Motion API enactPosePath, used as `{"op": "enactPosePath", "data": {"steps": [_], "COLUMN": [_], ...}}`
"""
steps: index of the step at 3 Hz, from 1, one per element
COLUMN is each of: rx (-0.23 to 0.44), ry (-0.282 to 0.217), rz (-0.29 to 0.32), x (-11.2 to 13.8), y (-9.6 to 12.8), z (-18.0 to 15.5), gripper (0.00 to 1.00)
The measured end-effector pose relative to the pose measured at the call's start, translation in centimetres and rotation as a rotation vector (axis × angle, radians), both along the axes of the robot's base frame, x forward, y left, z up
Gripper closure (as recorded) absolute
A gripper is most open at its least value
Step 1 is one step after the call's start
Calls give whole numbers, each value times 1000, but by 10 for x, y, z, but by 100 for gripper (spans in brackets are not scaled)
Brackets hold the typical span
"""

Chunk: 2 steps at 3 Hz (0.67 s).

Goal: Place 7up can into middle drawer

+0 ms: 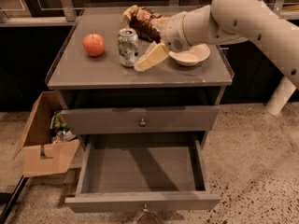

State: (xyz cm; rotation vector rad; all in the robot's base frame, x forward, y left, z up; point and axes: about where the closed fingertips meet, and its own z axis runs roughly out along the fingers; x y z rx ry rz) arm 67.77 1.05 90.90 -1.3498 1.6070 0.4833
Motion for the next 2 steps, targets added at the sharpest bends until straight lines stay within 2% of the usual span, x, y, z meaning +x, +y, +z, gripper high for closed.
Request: {"op": "enactPosePath", "data": {"steps": [2], "rx": [0], "ry": [1], "rz": [31], "x": [34], "y": [25], "z": [-16], "gripper": [0]}}
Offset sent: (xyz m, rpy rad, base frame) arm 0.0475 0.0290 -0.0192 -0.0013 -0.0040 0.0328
